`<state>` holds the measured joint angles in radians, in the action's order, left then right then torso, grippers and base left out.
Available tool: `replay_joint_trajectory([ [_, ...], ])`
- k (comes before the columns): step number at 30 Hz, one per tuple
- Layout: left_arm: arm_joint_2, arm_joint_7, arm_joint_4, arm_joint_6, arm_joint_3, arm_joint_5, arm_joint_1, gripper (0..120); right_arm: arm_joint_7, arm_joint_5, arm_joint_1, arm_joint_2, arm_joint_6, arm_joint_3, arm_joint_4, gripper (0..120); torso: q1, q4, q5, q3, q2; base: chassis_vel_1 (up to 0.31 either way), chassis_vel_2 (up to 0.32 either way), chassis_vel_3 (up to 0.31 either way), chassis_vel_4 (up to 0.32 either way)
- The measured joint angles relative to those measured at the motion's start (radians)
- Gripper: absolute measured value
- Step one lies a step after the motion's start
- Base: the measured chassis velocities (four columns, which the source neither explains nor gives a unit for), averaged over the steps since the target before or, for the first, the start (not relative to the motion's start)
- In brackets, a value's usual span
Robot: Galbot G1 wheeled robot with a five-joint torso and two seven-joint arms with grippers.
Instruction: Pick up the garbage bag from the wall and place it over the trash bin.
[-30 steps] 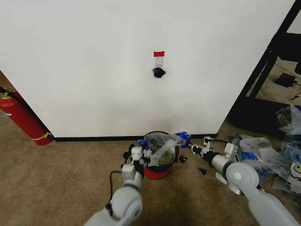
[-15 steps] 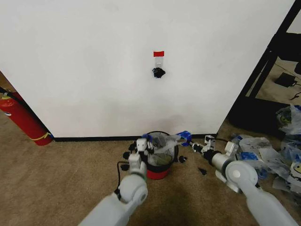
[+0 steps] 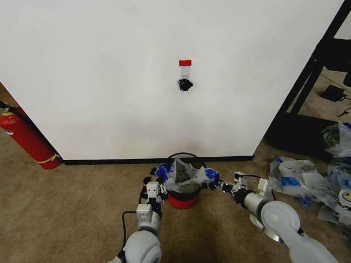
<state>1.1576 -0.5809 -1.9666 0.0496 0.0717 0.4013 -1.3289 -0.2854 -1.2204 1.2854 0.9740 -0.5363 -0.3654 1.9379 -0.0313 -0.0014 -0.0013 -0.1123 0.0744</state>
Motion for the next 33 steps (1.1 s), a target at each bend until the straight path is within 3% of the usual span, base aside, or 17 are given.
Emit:
replay_joint_trajectory([
  [13, -0.034, 0.006, -0.048, -0.010, -0.008, -0.041, -0.109, 8, -0.173, -0.092, -0.021, 0.020, -0.079, -0.006, 0.012, 0, 0.000, 0.0000, 0.0001, 0.000, 0.000, 0.000, 0.000, 0.000, 0.000],
  [23, -0.050, 0.003, -0.074, -0.012, -0.011, -0.058, -0.165, 8, -0.221, -0.092, -0.047, 0.050, -0.131, 0.015, -0.004, 0, 0.000, 0.0000, 0.0001, 0.000, 0.000, 0.000, 0.000, 0.000, 0.000],
  [29, -0.054, -0.005, -0.079, 0.003, -0.021, -0.026, -0.126, 10, -0.213, -0.084, -0.058, 0.051, -0.131, 0.016, -0.009, 0, 0.000, -0.0002, 0.0000, 0.000, 0.000, 0.000, 0.000, 0.000, 0.000],
  [33, -0.078, -0.013, -0.148, 0.074, -0.047, 0.093, -0.092, 27, -0.210, -0.066, -0.077, 0.050, -0.129, 0.029, -0.011, 0, 0.000, -0.0003, 0.0002, 0.000, 0.000, 0.000, 0.000, 0.000, 0.000],
])
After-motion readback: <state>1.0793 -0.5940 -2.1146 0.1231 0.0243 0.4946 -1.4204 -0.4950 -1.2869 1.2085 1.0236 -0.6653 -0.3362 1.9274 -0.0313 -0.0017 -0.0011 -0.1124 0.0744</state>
